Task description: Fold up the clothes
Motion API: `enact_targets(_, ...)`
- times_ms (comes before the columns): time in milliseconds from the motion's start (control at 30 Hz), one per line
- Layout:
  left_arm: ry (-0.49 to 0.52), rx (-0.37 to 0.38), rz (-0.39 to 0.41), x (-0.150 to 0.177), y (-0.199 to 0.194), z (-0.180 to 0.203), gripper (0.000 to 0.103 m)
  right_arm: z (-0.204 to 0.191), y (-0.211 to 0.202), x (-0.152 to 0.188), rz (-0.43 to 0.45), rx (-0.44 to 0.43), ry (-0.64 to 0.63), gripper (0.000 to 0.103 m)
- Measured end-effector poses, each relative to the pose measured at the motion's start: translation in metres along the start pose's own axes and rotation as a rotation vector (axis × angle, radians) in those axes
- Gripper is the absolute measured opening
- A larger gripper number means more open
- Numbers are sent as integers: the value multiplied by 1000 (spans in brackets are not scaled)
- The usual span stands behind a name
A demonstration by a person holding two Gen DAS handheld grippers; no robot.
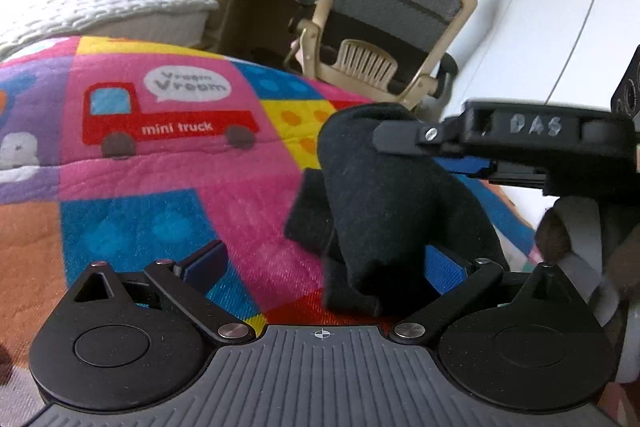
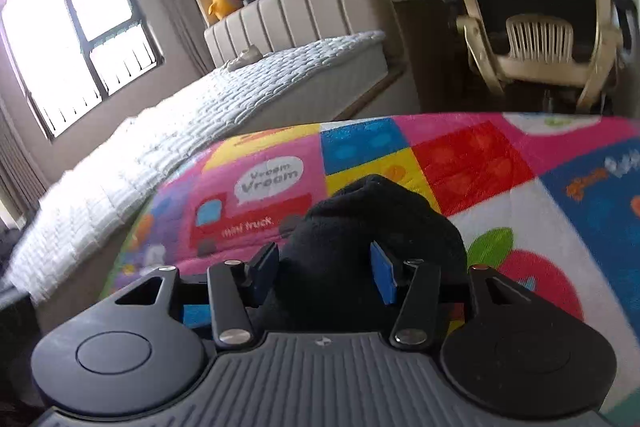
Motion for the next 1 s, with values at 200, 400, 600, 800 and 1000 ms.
enact_targets(200,9,1,-13,1,5,0,103,-20,-36,4,110,109,-130,50)
enact_targets(400,31,-13,-18,4,5,4,103,-12,-9,-1,83,102,-111,50)
enact_targets(600,50,-35,-24,5,7,7,103,9,-7,5,67,66,14,50)
enact_targets(800,17,-14,-15,4,5,1,103,3,-48,22,107,72,-47,54)
enact_targets(1000,-58,71,-7,-1,-9,-8,102,-3,-33,42,66,50,-57,65)
Point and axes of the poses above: each gripper's, at about its wrist camera, not at the fingertips, and y roughly the way its jaws point, z to its right, x to its underside, the point moved 1 cm from there along y, roughly the way its jaws point, and after that the axes turned 4 degrees about -y, right-handed, at the moved point
